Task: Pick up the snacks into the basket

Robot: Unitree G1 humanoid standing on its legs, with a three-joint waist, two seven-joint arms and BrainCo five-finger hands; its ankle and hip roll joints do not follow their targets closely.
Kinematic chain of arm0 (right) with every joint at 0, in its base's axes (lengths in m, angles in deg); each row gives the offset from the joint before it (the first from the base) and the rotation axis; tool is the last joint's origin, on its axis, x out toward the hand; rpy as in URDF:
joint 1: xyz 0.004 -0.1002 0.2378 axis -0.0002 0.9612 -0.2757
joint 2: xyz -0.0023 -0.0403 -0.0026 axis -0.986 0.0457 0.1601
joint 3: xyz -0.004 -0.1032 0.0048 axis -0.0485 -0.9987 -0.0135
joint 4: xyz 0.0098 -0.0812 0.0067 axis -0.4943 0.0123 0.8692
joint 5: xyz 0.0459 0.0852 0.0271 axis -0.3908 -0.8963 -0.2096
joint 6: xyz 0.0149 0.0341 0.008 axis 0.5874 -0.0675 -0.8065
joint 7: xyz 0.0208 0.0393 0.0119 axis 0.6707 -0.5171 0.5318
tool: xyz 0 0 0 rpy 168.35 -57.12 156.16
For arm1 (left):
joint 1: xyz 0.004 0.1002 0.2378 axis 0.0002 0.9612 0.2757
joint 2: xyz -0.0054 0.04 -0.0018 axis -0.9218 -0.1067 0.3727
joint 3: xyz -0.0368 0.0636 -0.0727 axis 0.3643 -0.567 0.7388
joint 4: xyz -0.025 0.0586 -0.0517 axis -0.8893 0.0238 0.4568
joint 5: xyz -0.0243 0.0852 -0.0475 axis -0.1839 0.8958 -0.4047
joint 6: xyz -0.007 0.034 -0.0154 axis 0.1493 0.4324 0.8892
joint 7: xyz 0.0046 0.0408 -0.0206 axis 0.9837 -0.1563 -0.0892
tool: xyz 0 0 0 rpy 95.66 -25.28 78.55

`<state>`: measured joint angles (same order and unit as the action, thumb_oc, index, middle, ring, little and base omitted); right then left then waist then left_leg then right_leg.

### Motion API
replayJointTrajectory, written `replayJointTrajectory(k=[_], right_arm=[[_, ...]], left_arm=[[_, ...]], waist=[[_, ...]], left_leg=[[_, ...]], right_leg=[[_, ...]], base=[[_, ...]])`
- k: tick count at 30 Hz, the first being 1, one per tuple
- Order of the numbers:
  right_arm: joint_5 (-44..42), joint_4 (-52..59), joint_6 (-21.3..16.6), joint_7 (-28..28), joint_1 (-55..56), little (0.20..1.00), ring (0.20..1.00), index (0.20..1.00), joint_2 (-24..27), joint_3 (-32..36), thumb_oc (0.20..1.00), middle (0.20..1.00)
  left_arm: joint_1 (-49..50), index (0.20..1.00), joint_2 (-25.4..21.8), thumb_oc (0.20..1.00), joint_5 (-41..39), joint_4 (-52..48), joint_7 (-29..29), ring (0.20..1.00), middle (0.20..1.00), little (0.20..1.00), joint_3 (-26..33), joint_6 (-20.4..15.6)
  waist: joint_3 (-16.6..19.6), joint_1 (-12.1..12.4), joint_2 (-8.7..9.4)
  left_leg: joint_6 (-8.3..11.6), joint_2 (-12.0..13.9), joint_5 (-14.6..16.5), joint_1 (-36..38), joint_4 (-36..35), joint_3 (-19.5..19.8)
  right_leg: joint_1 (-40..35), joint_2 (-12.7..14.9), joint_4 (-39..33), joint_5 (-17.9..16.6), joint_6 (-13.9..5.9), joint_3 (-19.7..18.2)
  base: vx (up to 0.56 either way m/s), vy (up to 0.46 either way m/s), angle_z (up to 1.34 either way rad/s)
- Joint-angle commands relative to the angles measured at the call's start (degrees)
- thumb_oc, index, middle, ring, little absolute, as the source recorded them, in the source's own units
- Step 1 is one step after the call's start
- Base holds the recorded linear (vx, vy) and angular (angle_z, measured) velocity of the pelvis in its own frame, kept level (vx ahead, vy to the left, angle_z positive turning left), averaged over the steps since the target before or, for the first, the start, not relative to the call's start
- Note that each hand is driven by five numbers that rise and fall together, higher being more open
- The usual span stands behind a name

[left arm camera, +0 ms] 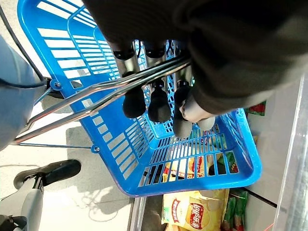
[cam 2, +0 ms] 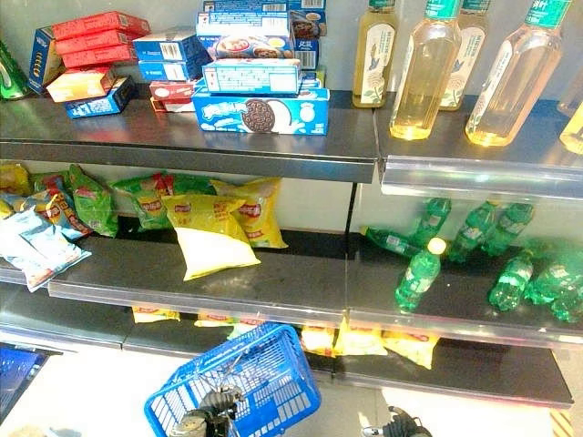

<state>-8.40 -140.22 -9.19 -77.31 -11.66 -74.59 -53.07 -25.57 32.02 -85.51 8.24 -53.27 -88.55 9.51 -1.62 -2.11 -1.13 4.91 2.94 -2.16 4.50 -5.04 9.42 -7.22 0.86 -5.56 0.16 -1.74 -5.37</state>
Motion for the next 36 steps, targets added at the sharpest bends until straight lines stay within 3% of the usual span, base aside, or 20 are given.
replayJointTrajectory(k=[1,7,11,19,28,36], right_arm=[[-1.2,-0.9,-0.5,0.1,-1.4,1.0,1.0,1.0,-1.0,-0.4,1.0,1.0],[-5.1,0.8,-1.7,1.4,-1.1,1.0,1.0,1.0,-0.6,2.3,1.0,1.0],[-11.0,18.5,-5.9,5.8,2.1,1.0,1.0,1.0,1.8,8.2,1.0,1.0],[-13.9,36.9,-10.7,12.4,4.6,1.0,1.0,1.0,2.8,16.8,1.0,1.0],[-12.1,47.6,-13.9,20.2,3.2,1.0,1.0,1.0,3.2,24.4,1.0,1.0],[-10.1,50.7,-14.5,23.4,2.6,1.0,1.0,1.0,2.8,25.7,1.0,1.0]], left_arm=[[0.7,0.2,-6.5,0.2,2.9,4.7,0.7,0.2,0.2,0.2,-0.5,0.1],[0.6,0.2,-6.6,0.2,1.2,4.5,1.4,0.2,0.2,0.2,0.8,0.0],[1.9,0.2,-6.5,0.2,-0.4,2.3,2.7,0.2,0.2,0.2,2.8,-0.7],[2.5,0.2,-6.0,0.2,-0.5,1.6,4.8,0.2,0.2,0.2,4.2,-1.4],[3.0,0.2,-5.5,0.2,-0.6,0.4,5.8,0.2,0.2,0.2,4.5,-1.6],[3.4,0.2,-5.3,0.2,-0.6,0.0,6.4,0.2,0.2,0.2,4.6,-1.5]], waist=[[-0.5,1.8,3.48],[-0.6,1.6,3.43],[-1.2,0.7,3.29],[-1.5,-0.5,3.21],[-1.1,-0.6,3.06],[-1.0,-0.7,2.95]], left_leg=[[-4.96,-7.0,5.2,0.9,0.0,0.8],[-4.93,-6.9,5.2,0.7,0.0,0.7],[-4.97,-6.8,5.2,0.7,0.0,0.2],[-5.25,-6.7,5.4,0.4,0.0,-0.6],[-5.4,-6.7,5.4,0.5,0.0,-0.9],[-5.53,-6.8,5.7,1.1,0.0,-0.8]], right_leg=[[0.8,1.5,0.6,1.7,-4.07,1.9],[0.9,1.6,0.6,1.7,-4.13,1.7],[1.4,1.5,0.7,1.7,-4.28,1.1],[2.3,1.5,1.1,1.5,-4.55,0.2],[2.3,1.6,1.1,1.3,-4.67,-0.4],[1.9,1.6,1.1,1.4,-4.57,-0.5]], base=[[0.0,0.0,0.0],[0.0,0.0,0.0],[0.0,0.0,0.0],[-0.01,0.006,-0.05],[0.01,0.005,-0.03],[0.0,0.0,0.0]])
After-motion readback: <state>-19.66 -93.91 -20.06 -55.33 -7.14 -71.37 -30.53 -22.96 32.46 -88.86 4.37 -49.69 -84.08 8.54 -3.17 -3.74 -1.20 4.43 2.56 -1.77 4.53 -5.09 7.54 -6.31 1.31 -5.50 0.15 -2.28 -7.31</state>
